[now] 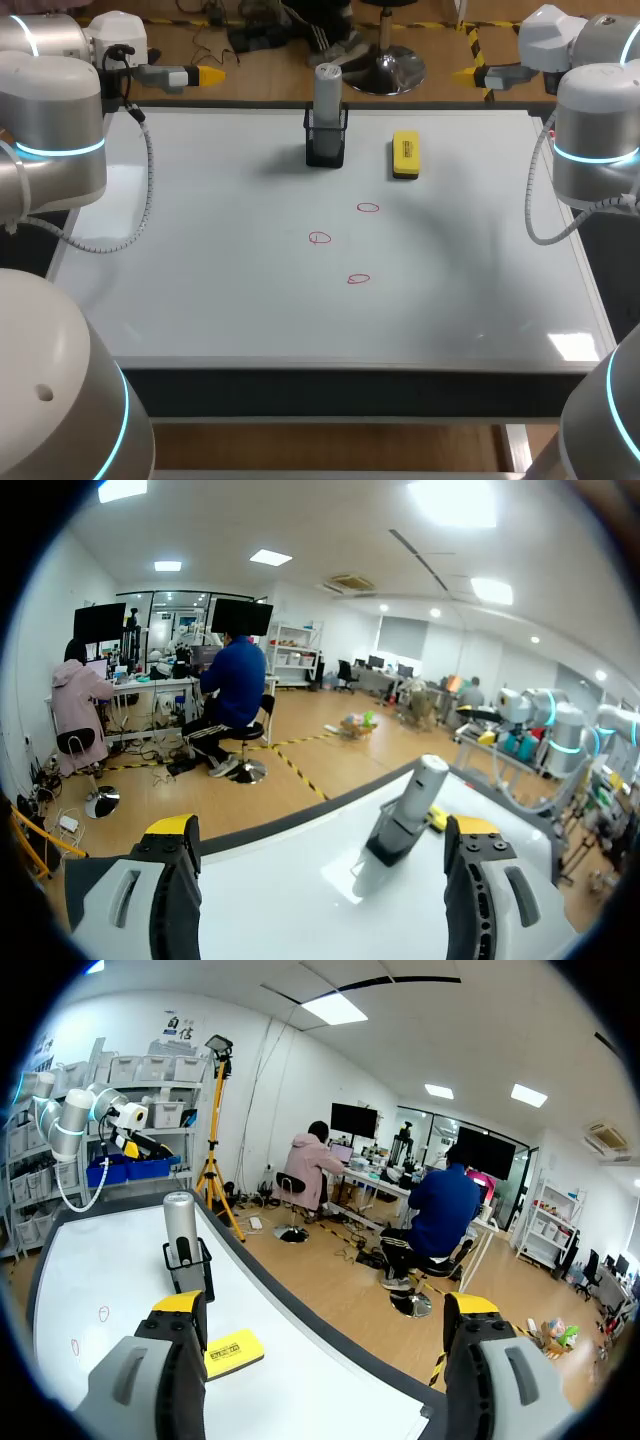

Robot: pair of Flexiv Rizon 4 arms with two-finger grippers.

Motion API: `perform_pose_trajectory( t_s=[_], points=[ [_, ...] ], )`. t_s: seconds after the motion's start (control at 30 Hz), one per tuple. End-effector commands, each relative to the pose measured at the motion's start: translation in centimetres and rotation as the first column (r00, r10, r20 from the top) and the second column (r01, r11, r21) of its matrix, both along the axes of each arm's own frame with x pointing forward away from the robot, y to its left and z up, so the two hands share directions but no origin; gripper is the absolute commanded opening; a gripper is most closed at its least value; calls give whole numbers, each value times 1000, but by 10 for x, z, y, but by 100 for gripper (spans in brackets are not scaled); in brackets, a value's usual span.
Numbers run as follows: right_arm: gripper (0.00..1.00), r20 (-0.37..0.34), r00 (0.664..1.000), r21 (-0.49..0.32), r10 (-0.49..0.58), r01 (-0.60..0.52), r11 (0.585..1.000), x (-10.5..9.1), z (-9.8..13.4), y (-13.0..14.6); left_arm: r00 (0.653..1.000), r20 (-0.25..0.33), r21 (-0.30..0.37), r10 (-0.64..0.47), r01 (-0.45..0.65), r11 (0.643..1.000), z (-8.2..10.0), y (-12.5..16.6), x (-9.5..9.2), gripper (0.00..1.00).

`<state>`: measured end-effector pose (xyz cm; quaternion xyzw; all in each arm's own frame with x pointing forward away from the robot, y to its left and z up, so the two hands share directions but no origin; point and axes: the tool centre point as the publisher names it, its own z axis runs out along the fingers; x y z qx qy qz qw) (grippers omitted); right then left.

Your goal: Pick up the inspection probe, press it on each red-marked spot on the whiteboard one by one, put down the probe, pick up the eraser, and wipe off all the red marks.

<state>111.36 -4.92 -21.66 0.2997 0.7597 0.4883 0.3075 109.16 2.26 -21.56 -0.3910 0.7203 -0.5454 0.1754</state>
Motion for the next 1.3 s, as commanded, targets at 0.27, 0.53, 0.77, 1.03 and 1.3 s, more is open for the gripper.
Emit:
perform_pose_trajectory(
  t_s=[0.27, 0.53, 0.77, 1.03, 1.3],
  points=[
    [100, -2, 1000, -1, 1, -1, 1000, 0, 0, 0, 1000, 2, -2, 0, 0, 1000, -1, 0, 0, 100],
    [100, -2, 1000, -1, 1, -1, 1000, 0, 0, 0, 1000, 2, -2, 0, 0, 1000, -1, 0, 0, 100],
    [100, -2, 1000, -1, 1, -1, 1000, 0, 0, 0, 1000, 2, -2, 0, 0, 1000, -1, 0, 0, 100],
    [100, -2, 1000, -1, 1, -1, 1000, 0, 0, 0, 987, 75, 13, -143, 142, 990, 6, -14, -1, 100],
    [100, -2, 1000, -1, 1, -1, 1000, 0, 0, 0, 912, 142, 49, -384, 381, 923, 12, -51, 1, 100]
  ],
)
